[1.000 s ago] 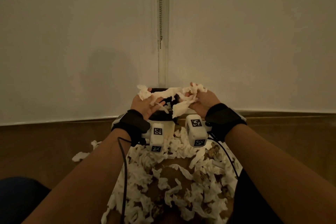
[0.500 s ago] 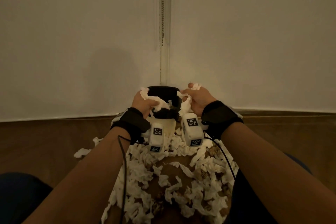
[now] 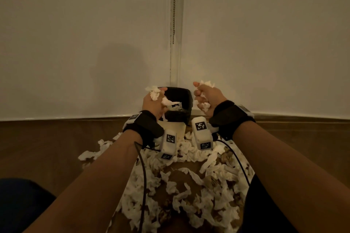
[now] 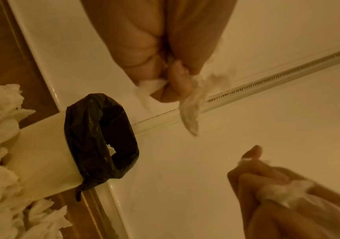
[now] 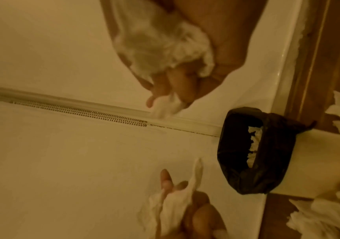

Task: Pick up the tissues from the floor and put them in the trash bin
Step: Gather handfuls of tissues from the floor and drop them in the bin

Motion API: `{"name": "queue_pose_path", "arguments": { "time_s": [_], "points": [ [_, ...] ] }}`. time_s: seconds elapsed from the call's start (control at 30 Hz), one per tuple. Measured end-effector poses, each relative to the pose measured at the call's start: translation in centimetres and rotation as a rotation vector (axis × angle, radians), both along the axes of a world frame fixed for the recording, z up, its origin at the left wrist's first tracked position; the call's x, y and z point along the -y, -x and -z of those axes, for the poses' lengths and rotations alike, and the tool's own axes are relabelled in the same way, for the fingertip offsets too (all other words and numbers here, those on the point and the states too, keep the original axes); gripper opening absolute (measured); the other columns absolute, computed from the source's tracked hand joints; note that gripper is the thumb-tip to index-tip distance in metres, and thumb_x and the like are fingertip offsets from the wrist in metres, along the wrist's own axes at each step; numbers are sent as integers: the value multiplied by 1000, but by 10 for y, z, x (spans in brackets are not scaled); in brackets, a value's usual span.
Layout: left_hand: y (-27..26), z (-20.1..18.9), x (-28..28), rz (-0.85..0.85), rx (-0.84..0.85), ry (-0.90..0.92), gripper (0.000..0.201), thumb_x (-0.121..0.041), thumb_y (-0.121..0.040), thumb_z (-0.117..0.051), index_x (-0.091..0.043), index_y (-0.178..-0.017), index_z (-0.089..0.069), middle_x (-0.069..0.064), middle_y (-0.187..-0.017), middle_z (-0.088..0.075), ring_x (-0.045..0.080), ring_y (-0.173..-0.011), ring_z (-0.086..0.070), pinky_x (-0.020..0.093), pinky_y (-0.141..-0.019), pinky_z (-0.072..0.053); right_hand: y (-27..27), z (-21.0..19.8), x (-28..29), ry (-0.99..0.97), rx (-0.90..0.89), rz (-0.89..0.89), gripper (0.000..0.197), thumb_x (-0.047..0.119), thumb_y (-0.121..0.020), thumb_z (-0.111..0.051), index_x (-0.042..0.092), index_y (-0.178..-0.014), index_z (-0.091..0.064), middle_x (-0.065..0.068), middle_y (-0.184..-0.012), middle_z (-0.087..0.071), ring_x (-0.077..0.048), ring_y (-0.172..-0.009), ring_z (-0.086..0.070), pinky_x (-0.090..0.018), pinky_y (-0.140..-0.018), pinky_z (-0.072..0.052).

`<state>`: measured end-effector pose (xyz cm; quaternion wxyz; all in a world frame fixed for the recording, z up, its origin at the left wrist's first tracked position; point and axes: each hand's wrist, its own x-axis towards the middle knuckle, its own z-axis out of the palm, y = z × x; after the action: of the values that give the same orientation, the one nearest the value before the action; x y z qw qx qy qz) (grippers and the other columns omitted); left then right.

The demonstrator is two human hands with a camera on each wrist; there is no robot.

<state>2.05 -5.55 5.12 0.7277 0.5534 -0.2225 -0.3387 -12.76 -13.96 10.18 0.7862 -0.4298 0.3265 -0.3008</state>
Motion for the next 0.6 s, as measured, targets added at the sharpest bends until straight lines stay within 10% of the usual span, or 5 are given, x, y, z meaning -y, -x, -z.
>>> {"name": "queue_pose_path", "arguments": {
  "time_s": [0.17, 0.3, 0.6],
  "points": [
    [-14, 10, 12, 76, -136, -73, 62, -65, -87, -39, -10, -106, -58, 4, -93, -57, 14, -66, -57, 26, -65, -48, -10, 10, 13, -60, -22, -2, 58, 58, -88, -43, 19, -46, -39, 2, -49, -37, -9, -34, -24, -14, -35, -14],
    [-32, 18, 21, -179, -167, -60, 45, -35, -95, -46, -16, -54, -42, -5, -40, -43, 10, -44, -40, 26, -57, -36, -36, 24, 24, -77, -104, 266, 40, 19, -94, -35, 17, -54, -31, 0, -54, -29, -12, -39, -21, -13, -36, -14],
    [-68, 26, 72, -247, -151, -115, 45, -38, -100, -29, -17, -64, -47, 1, -44, -37, 11, -30, -32, 19, -40, -26, -103, 50, 77, -161, -35, 345, 40, 33, -102, -26, 16, -72, -47, 3, -24, -36, -9, -14, -28, -5, -32, -27]
  ]
}}
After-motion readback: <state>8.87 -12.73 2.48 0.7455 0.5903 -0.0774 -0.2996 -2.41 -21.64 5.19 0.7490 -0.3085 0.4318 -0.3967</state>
